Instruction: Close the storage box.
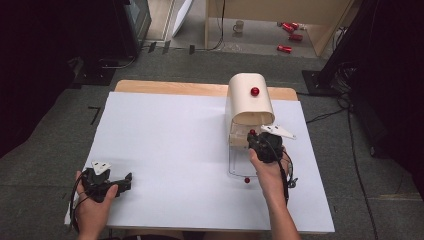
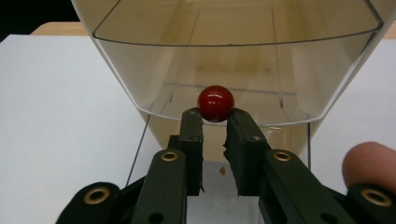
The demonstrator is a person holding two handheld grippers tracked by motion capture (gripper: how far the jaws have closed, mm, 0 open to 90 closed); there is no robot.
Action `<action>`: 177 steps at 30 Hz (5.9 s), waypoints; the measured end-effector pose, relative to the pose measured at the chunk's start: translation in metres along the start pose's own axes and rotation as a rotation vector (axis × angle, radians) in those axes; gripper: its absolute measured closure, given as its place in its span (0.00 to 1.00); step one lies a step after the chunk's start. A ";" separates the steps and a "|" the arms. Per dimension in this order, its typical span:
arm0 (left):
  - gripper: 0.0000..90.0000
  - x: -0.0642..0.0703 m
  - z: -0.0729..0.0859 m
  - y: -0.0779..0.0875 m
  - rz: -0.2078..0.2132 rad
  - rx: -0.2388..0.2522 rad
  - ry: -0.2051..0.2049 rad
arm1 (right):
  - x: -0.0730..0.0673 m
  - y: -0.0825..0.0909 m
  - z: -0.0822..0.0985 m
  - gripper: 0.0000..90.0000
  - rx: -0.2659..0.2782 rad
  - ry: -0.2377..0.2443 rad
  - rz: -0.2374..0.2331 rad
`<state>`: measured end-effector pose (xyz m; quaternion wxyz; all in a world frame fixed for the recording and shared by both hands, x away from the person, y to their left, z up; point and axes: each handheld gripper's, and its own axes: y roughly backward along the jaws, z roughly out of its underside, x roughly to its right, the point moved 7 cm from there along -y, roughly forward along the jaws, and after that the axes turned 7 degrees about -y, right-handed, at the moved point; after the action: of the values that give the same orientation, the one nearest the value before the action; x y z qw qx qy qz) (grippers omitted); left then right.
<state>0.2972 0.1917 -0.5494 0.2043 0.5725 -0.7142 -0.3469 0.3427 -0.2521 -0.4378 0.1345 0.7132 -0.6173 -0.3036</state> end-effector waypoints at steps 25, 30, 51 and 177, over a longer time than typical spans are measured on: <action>0.00 0.000 0.000 0.000 0.001 -0.003 0.000 | 0.009 0.031 0.054 0.00 -0.091 0.022 0.013; 0.00 0.000 0.000 0.000 0.000 -0.002 0.001 | 0.016 0.035 0.089 0.00 -0.102 0.014 0.070; 0.00 0.000 0.000 -0.001 0.000 -0.002 0.001 | 0.018 0.026 0.135 0.00 -0.182 -0.031 0.106; 0.00 0.000 0.000 0.000 -0.001 0.000 0.002 | 0.123 0.027 0.110 0.02 -0.140 -0.044 0.128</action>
<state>0.2976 0.1914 -0.5495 0.2048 0.5731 -0.7139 -0.3464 0.2617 -0.3558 -0.5414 0.1895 0.6542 -0.6417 -0.3526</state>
